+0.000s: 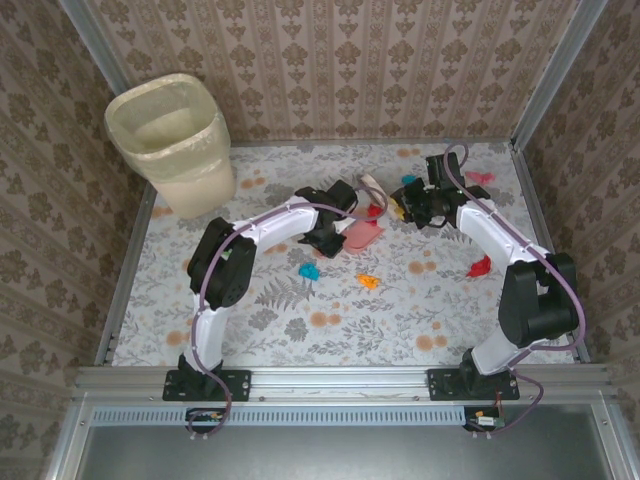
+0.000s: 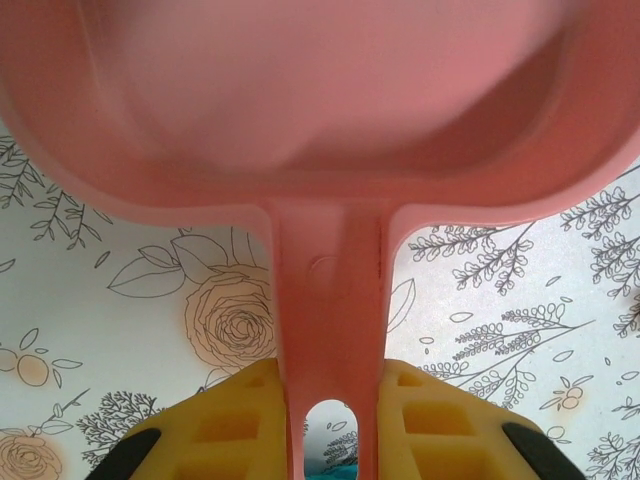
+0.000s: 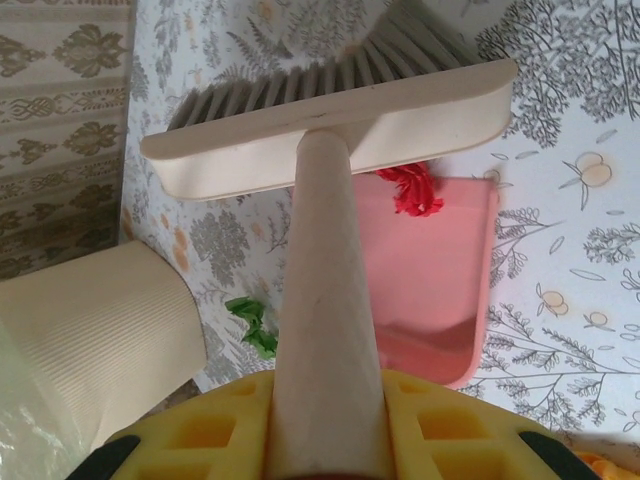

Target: Sweep away the paper scraps from the table

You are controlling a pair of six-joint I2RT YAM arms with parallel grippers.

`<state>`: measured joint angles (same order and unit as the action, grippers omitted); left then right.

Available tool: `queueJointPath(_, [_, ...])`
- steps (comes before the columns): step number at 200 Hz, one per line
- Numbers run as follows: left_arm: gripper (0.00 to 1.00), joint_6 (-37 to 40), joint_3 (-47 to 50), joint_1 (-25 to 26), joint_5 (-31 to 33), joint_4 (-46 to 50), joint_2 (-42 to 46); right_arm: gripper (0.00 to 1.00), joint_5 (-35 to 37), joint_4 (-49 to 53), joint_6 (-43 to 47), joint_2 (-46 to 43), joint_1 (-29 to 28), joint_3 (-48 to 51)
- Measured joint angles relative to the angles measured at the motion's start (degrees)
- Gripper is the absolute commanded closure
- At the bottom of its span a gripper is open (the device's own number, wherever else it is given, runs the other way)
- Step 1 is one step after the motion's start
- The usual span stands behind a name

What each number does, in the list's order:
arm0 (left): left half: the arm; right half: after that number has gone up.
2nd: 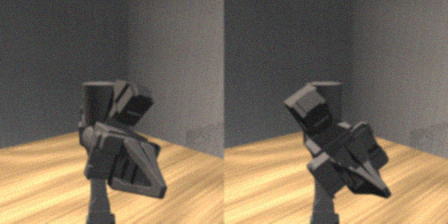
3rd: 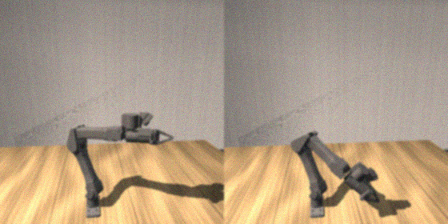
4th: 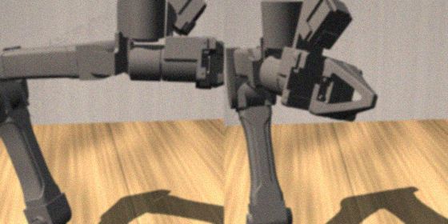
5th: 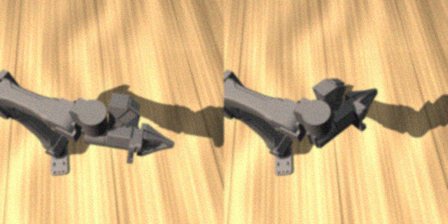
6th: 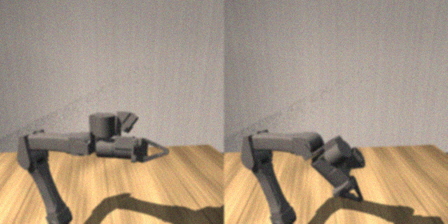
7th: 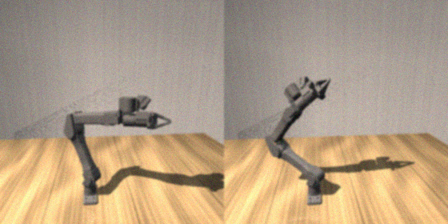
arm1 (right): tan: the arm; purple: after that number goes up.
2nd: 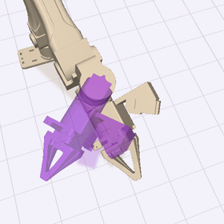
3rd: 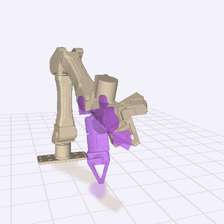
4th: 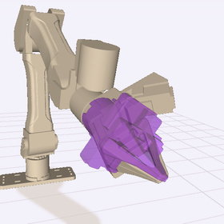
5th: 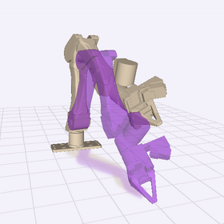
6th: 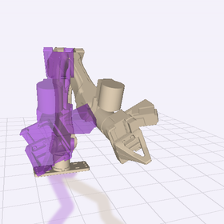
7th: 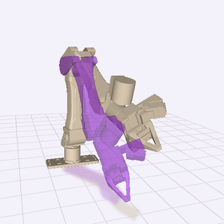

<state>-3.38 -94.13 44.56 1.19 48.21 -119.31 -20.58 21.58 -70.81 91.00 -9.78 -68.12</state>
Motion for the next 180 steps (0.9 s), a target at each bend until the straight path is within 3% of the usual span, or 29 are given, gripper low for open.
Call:
queueJointPath(106, [1.00,-0.9,0.3,-2.3,-0.3,-1.5,0.0,1.00,-3.9,-4.2,-1.4,-7.7,-2.6,10.2])
queueJointPath(180, [1.00,-1.2,2.3,-2.3,-0.2,-3.5,0.9,1.00,-3.7,-1.1,2.2,-12.2,-3.1,11.6])
